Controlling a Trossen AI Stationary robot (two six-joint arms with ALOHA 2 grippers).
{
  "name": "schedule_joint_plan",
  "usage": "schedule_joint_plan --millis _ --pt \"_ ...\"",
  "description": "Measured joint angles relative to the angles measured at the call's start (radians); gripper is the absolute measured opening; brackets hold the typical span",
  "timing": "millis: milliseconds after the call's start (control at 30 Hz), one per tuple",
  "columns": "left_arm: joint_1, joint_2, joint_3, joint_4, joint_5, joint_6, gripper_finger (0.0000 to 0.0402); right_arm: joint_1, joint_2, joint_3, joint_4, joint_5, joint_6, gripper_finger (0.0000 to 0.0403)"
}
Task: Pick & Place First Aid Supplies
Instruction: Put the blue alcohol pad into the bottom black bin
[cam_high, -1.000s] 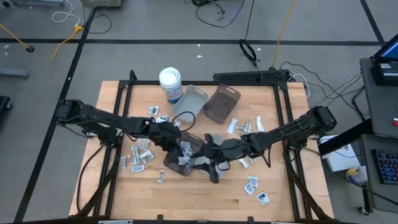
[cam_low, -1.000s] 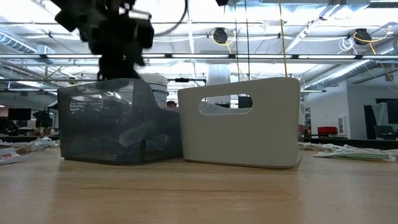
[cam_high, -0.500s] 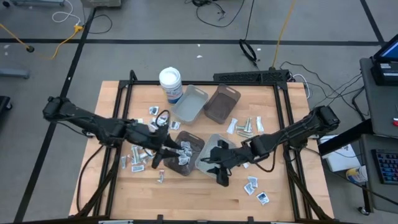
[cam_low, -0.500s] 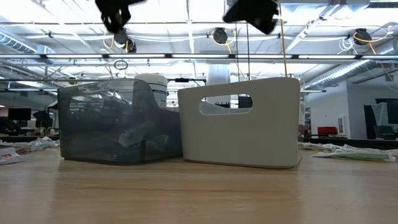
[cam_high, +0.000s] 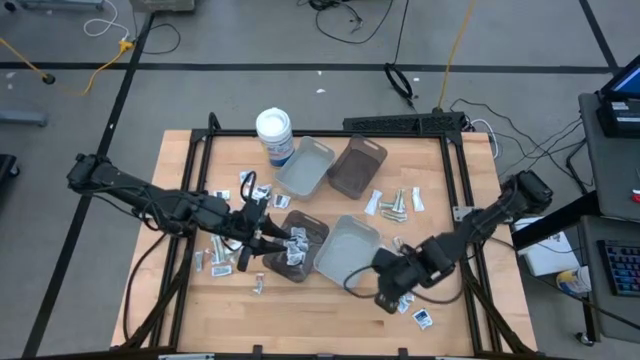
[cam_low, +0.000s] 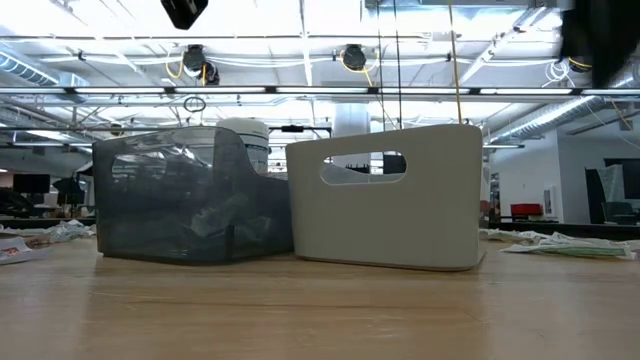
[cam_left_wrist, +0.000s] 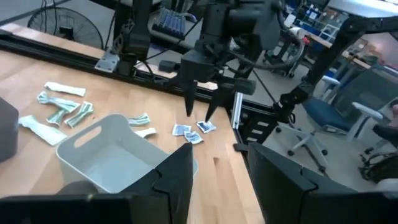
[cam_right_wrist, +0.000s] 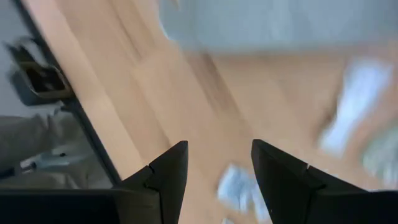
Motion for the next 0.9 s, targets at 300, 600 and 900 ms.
schedule_joint_plan --millis 300,600,900 --pt "0.002 0.000 0.000 0.001 -0.001 -0.029 0.0161 0.138 0.000 -0.006 -0.151 -0.078 0.438 0.0171" --pt "0.002 0.001 0.000 0.001 -0.001 -0.043 0.0161 0.281 0.000 -0.006 -0.143 -0.098 0.712 0.0171" --pt "0.002 0.001 0.000 0.001 0.000 -0.046 0.0161 0.362 0.022 -0.081 -0.058 -0.071 0.859 0.0171"
